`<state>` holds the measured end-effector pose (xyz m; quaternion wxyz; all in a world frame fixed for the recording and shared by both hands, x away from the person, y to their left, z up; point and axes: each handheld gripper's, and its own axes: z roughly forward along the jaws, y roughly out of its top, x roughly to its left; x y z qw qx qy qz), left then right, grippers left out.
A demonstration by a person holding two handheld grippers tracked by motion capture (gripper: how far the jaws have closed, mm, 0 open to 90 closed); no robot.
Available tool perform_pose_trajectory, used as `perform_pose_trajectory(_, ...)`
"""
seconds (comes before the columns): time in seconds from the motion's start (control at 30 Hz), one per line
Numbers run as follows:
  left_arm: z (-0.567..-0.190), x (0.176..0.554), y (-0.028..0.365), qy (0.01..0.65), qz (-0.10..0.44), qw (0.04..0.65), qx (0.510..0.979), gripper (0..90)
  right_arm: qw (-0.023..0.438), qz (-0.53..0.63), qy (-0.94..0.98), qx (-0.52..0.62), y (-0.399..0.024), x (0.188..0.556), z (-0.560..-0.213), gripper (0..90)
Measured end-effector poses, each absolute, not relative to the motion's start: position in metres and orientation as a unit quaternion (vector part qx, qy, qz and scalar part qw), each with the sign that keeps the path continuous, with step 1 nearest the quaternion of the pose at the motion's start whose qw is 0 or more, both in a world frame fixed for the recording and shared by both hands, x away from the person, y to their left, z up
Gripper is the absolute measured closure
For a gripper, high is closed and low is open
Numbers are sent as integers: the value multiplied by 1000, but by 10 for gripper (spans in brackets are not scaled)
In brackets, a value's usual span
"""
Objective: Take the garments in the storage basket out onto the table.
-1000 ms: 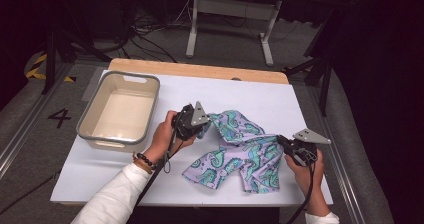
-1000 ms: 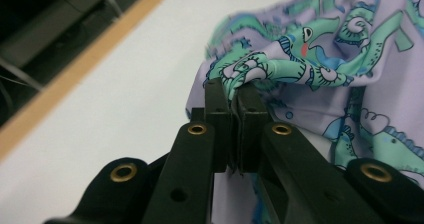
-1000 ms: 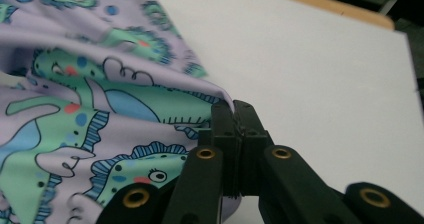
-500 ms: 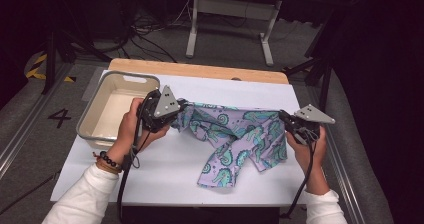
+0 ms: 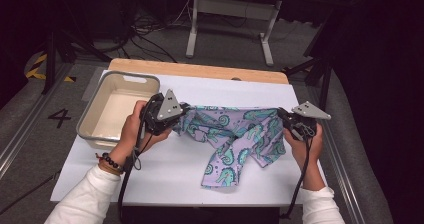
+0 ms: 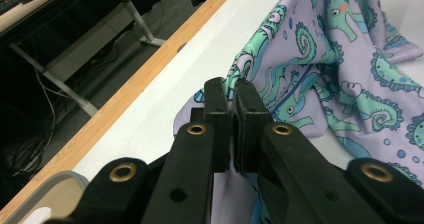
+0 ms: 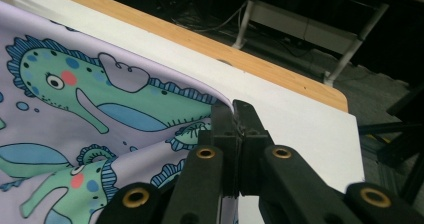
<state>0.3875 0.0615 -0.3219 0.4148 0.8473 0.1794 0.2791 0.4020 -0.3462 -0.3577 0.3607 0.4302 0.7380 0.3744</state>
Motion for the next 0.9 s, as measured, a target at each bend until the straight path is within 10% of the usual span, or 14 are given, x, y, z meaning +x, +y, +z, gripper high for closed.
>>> perform_pose_trajectory(0.4, -321, 409, 30, 170, 261, 448, 838, 865, 305, 331, 774, 445, -355, 389, -394, 887)
perform_pose_trajectory(0.9, -348, 407, -12, 125, 215, 454, 855, 861, 269, 416, 801, 336, -310, 374, -384, 425)
